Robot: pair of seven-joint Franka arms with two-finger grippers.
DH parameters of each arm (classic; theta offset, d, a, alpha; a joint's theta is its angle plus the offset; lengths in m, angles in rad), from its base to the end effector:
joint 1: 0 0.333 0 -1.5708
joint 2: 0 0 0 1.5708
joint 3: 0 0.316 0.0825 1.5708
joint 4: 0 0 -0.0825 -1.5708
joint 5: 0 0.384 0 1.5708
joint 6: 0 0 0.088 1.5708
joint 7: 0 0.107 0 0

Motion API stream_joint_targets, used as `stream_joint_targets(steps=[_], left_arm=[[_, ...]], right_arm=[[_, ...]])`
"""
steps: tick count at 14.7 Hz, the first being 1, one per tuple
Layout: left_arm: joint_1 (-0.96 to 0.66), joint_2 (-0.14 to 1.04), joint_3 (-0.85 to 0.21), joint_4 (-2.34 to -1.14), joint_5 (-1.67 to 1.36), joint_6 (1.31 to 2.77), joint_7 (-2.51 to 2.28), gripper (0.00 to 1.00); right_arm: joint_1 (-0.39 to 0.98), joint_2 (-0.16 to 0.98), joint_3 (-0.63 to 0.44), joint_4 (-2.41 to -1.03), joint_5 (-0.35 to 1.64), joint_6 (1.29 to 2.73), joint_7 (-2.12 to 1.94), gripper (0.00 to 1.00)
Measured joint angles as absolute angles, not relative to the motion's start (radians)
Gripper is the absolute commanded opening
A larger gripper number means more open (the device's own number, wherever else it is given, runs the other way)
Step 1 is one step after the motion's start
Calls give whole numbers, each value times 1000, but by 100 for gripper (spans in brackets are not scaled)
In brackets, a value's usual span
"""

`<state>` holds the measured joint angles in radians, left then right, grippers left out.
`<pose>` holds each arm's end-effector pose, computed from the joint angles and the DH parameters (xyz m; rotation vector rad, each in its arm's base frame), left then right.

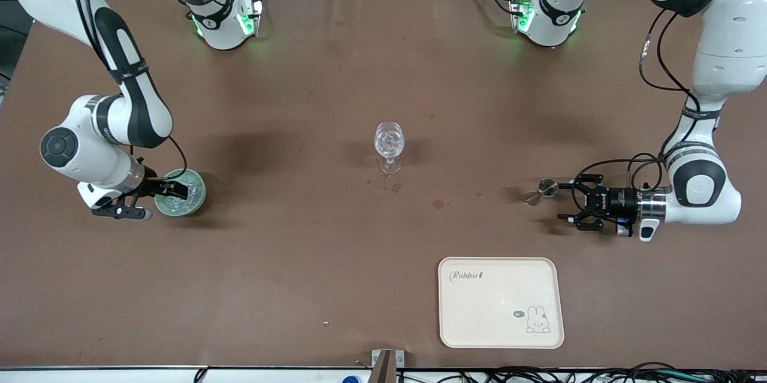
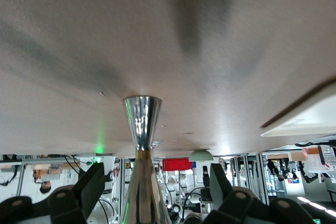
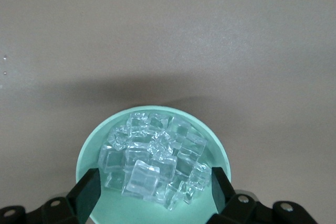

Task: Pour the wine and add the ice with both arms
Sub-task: 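Lower the right gripper into the ice bowl while the left gripper grasps the jigger, then pinch an ice cube with the right gripper while the left gripper lifts the jigger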

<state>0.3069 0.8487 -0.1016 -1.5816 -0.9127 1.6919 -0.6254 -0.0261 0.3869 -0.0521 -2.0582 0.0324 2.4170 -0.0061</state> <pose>0.6302 0.0605 0.1367 1.7228 1.3506 -1.0494 0.5885 -0.0454 0.2437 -3.1353 0.1460 0.0428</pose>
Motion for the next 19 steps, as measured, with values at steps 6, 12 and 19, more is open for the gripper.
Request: stream_joint_targets(steps=[6,12,19], left_arm=[[308,884,-104,-1581,-950,1630,-625,80],[308,901,-108,-1581,-978,1620,-624,78],[307,931,-112,-1581,-989,1619,-593,73]], right_arm=[[-24,408,-48,-2059,32,2421,-6,79],[-23,426,-46,-2061,32,2432,-6,72],[-8,427,-45,-2061,33,2434,-5,52]])
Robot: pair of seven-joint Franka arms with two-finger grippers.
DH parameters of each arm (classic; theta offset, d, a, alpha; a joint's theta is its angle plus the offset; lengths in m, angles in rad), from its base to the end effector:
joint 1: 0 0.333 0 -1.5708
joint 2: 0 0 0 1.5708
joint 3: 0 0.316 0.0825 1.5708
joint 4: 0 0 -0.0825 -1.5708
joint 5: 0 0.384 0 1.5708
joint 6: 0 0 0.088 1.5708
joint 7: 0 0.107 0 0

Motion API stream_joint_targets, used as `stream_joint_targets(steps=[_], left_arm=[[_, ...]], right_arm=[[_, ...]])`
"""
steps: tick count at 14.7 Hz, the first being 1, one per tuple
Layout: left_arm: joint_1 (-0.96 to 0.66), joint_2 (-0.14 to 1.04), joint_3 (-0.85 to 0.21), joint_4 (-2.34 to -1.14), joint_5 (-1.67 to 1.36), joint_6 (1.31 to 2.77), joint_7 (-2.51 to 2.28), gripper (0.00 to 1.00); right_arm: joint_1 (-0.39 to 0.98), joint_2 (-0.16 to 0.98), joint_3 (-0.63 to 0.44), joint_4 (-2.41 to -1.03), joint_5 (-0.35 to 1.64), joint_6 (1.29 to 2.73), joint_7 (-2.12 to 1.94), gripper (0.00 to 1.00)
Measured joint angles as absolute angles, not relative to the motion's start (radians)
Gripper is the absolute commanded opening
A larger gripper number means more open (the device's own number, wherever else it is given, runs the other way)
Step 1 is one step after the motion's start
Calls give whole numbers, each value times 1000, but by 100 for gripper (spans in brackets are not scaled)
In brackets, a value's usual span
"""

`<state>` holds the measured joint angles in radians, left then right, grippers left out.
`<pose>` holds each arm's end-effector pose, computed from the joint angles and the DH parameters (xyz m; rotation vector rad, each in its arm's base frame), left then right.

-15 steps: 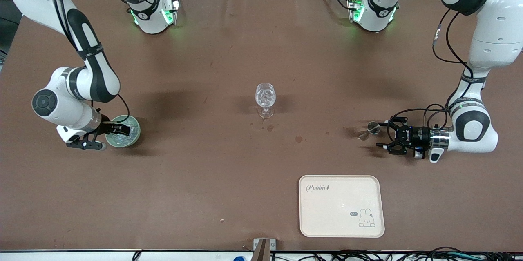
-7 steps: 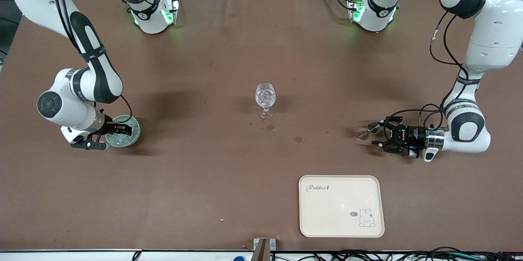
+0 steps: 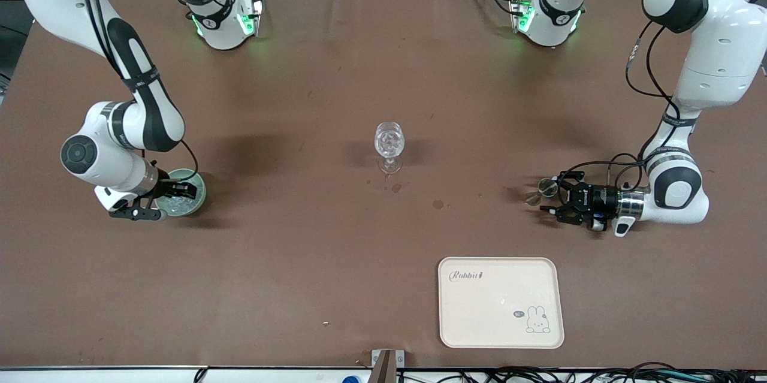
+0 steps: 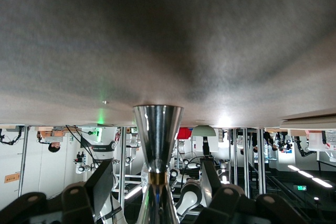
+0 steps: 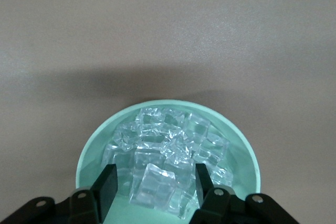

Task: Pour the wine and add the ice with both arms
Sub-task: 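Pinch an ice cube with the right gripper while the left gripper lifts the jigger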

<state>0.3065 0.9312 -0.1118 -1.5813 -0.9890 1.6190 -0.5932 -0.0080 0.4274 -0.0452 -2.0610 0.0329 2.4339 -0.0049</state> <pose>0.6135 0.0393 0.0955 1.5969 1.2865 -1.1821 0.5862 -0.0309 0.2202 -3.1351 0.1103 0.0844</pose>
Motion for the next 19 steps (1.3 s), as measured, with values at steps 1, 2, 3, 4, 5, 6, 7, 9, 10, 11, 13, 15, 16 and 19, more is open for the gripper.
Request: stream_joint_targets(steps=[1,2,3,4,5,6,7,9,10,11,13,15,16,19], left_arm=[[306,932,-112,-1581,-989,1619,-592,71],[306,933,-112,-1581,-989,1619,-592,70],[306,933,-113,-1581,-989,1619,-592,68],[306,933,-113,-1581,-989,1618,-592,66],[306,933,-114,-1581,-989,1618,-592,64],[306,933,-115,-1581,-989,1618,-592,62],[305,933,-117,-1581,-989,1617,-592,61],[305,933,-122,-1581,-989,1617,-592,59],[305,933,-123,-1581,-989,1617,-591,56],[305,933,-124,-1581,-989,1617,-587,54],[305,934,-125,-1581,-989,1611,-568,47],[305,937,-125,-1581,-989,1607,-561,40],[305,938,-125,-1581,-989,1606,-558,38],[306,938,-125,-1581,-989,1605,-557,33]], right_arm=[[-8,427,-45,-2061,33,2434,-5,43],[-8,427,-45,-2061,33,2433,-5,35],[-8,427,-45,-2061,33,2431,-5,28],[-8,427,-45,-2061,33,2431,-5,20],[-8,427,-45,-2061,33,2431,-5,13],[-8,427,-45,-2061,33,2427,-4,9],[-8,427,-45,-2059,33,2416,-4,7],[-8,425,-46,-2056,33,2406,-4,6],[-8,422,-46,-2053,33,2405,-4,6],[-8,416,-46,-2050,33,2401,-4,5],[-10,394,-49,-2034,33,2364,-4,5],[-17,363,-52,-2002,33,2302,-4,4],[-25,345,-53,-1984,33,2273,-5,4],[-43,300,-54,-1955,33,2230,-33,4]])
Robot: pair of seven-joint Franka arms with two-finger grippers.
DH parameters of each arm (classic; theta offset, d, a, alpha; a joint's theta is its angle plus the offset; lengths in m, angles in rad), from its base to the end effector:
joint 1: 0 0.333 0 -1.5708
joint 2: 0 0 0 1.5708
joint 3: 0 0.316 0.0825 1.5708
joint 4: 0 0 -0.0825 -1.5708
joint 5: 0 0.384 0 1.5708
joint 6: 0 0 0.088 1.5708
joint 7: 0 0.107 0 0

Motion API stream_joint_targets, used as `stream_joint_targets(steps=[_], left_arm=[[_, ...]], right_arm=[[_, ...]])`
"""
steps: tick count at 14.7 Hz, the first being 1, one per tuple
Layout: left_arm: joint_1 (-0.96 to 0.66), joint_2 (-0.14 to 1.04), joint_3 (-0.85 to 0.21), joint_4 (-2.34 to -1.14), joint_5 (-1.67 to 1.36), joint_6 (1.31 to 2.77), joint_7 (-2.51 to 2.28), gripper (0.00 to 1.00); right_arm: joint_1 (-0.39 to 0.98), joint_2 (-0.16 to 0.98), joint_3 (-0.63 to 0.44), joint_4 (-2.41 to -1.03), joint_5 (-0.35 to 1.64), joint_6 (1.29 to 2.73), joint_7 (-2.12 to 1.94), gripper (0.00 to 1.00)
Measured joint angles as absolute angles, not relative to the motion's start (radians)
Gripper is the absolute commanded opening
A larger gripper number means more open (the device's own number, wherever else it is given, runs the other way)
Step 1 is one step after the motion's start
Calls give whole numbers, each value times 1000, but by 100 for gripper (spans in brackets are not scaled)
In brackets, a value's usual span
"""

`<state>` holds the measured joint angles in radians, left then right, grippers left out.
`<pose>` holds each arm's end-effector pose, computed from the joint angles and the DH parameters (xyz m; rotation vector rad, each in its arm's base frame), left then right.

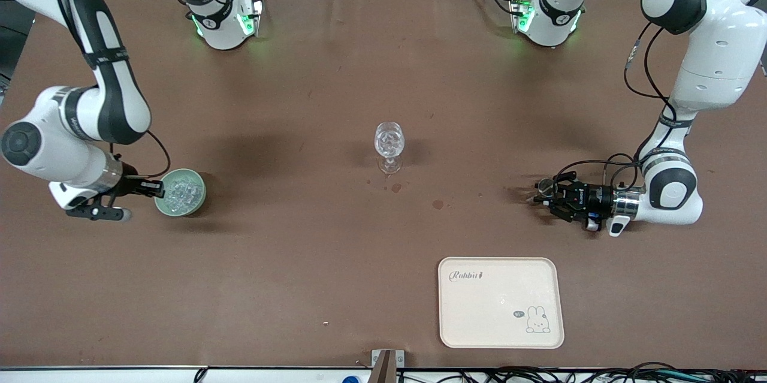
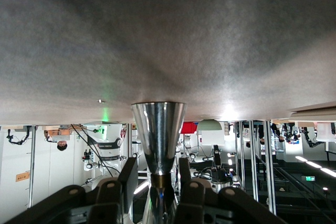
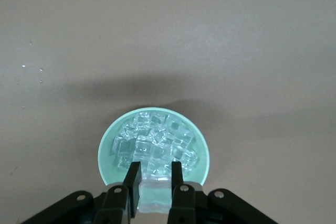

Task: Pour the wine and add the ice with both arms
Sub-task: 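Pinch an ice cube with the right gripper while the left gripper lifts the jigger, then carry the metal jigger with the left gripper to the wine glass rim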

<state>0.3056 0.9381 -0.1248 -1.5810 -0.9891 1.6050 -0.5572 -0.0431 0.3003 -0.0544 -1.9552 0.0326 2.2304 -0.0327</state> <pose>0.6120 0.0298 0.0940 1.6065 1.2291 -1.1874 0.6045 -0.0568 0.3226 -3.1277 0.1297 0.0374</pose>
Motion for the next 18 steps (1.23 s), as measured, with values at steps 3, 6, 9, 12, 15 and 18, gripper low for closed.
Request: stream_joint_targets(steps=[3,6,9,12,15,18], left_arm=[[306,938,-125,-1581,-989,1605,-556,32],[306,938,-125,-1580,-989,1605,-555,26],[306,938,-125,-1579,-989,1605,-553,15],[306,938,-125,-1577,-989,1604,-552,1],[305,938,-125,-1568,-989,1604,-552,1],[303,938,-132,-1547,-989,1604,-551,1]], right_arm=[[-46,270,-54,-1949,33,2228,-52,4],[-45,224,-52,-1939,32,2194,-54,4],[-45,168,-49,-1880,32,2064,-55,4],[-44,137,-47,-1765,32,1900,-55,5],[-43,132,-45,-1662,32,1782,-55,5],[-41,117,-43,-1621,32,1737,-54,5]])
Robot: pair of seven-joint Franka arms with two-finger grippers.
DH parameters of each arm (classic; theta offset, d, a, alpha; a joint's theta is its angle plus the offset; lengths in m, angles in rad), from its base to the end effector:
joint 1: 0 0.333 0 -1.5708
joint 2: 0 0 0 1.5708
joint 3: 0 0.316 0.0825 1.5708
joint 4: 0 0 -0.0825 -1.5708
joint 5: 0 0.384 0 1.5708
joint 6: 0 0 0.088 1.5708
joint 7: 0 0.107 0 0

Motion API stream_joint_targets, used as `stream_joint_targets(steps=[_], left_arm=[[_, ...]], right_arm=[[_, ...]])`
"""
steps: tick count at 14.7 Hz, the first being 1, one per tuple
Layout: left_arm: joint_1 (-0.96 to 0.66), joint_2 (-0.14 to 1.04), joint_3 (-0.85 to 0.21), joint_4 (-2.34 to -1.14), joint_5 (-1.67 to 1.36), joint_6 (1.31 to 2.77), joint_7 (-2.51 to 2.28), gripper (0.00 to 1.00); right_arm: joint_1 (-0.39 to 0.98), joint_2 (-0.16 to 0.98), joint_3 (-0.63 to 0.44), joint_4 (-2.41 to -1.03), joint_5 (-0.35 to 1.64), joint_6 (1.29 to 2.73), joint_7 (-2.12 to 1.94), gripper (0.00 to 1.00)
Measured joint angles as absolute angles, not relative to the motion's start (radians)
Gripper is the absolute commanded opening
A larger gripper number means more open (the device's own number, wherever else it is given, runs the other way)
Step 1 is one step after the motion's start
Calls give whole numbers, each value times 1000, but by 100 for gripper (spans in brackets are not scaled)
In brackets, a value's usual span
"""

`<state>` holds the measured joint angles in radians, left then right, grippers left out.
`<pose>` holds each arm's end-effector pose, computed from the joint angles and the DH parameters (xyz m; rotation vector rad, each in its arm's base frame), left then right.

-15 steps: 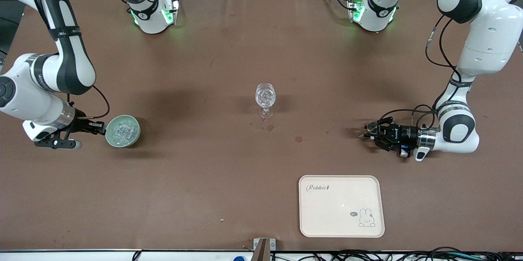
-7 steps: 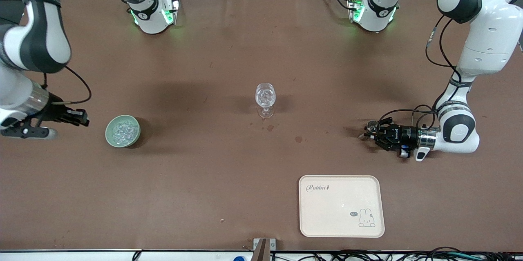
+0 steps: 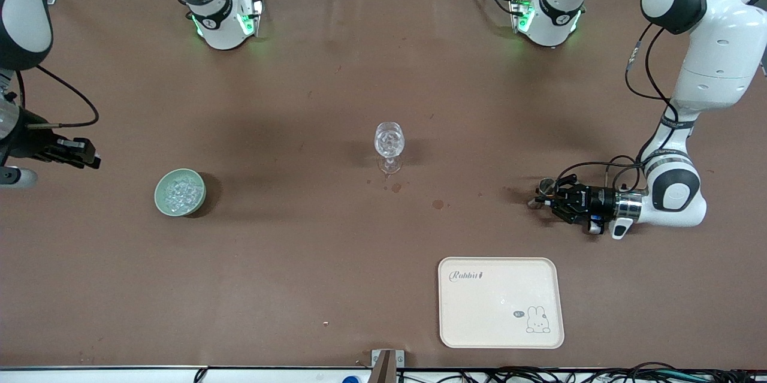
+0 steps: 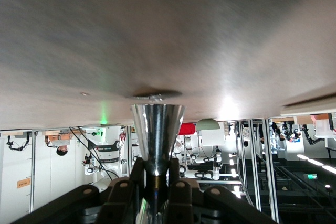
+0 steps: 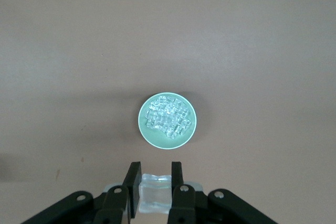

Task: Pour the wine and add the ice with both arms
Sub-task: 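Carry the metal jigger with the left gripper to the wine glass rim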

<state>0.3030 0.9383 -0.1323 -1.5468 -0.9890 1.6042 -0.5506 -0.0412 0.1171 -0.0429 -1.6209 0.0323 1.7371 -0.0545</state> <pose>0.6244 0.0279 0.1052 1.6274 1.1994 -1.1529 0.5974 -0.0462 0.5477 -3.1143 0.0540 -0.0017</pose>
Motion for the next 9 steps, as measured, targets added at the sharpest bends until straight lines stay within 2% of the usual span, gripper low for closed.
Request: stream_joint_targets(steps=[9], left_arm=[[303,934,-266,-1526,-989,1604,-541,0]], right_arm=[[-7,13,-39,-1620,32,1632,-45,5]])
